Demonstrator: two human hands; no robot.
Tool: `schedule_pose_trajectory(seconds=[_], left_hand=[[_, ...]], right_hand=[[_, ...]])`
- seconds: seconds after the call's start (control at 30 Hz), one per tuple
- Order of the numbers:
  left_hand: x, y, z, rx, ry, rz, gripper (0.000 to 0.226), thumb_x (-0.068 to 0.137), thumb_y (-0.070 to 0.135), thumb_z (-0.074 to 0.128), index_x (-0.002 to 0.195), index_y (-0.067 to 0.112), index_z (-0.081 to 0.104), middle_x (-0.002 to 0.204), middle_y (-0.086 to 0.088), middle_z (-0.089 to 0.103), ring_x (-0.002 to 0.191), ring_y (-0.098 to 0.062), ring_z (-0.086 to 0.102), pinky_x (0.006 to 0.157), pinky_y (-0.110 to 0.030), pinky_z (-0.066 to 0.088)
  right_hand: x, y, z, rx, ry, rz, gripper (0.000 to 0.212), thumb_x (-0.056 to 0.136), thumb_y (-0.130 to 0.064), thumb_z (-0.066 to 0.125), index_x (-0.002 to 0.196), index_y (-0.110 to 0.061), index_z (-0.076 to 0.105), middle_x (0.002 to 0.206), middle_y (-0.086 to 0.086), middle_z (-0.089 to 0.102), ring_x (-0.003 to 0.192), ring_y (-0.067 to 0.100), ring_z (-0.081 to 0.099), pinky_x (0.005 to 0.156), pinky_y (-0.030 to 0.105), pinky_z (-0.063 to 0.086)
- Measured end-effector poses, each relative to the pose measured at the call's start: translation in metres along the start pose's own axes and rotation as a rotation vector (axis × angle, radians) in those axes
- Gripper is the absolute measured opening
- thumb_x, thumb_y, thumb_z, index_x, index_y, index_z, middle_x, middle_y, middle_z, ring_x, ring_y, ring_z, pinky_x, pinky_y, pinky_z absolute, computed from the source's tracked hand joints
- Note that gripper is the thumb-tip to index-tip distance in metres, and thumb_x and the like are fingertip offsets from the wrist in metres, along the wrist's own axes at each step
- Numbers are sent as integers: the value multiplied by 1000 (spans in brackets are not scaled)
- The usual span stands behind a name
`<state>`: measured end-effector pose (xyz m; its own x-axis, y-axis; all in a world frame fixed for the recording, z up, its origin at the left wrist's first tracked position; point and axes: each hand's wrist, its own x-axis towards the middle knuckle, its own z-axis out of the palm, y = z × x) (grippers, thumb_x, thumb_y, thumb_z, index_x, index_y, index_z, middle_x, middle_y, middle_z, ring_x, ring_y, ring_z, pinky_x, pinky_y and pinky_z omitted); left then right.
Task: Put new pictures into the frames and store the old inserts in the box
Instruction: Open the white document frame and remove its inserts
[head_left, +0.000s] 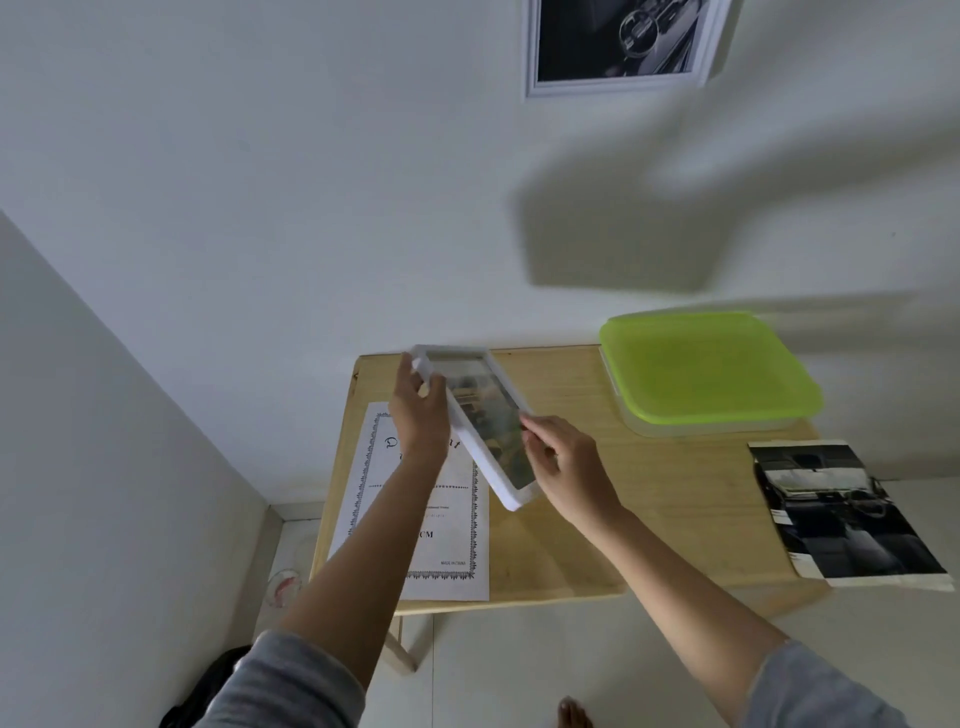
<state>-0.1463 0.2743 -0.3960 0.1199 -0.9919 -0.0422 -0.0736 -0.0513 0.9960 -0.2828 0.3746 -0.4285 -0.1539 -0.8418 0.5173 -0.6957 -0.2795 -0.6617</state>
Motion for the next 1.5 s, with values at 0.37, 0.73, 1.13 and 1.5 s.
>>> schedule_pose_trajectory(seconds=[0.37, 0.73, 1.13, 1.5], left_hand=[[-4, 13, -1, -307, -87, -125, 33, 91, 17, 53, 124, 20, 55, 98, -6, 66, 78, -22, 65, 64, -33, 56], [4, 119, 144, -289, -367, 132, 36, 97, 22, 46, 132, 26, 50, 94, 2, 68, 71, -9, 65, 63, -21, 55], [-5, 298, 331, -353, -555, 486, 37, 100, 23, 36, 134, 38, 36, 88, 16, 68, 79, -5, 69, 71, -26, 58], [29, 435, 401, -468, -492, 746, 40, 99, 24, 40, 138, 33, 36, 100, 0, 67, 84, -15, 70, 69, -29, 57]], right_hand=[[30, 27, -32, 280, 16, 566, 40, 96, -15, 47, 135, -16, 46, 133, 6, 53, 111, 12, 54, 88, 20, 42], [116, 66, -176, 438, 464, 447, 30, 92, -9, 51, 121, -15, 60, 90, 14, 57, 61, -7, 50, 59, 5, 41], [276, 92, -402, 489, 669, 62, 31, 94, -11, 49, 122, -21, 57, 87, -7, 58, 73, -8, 59, 67, 6, 48], [411, 71, -508, 455, 678, -199, 33, 96, -16, 46, 127, -19, 54, 106, 1, 62, 97, 15, 60, 79, 27, 56]])
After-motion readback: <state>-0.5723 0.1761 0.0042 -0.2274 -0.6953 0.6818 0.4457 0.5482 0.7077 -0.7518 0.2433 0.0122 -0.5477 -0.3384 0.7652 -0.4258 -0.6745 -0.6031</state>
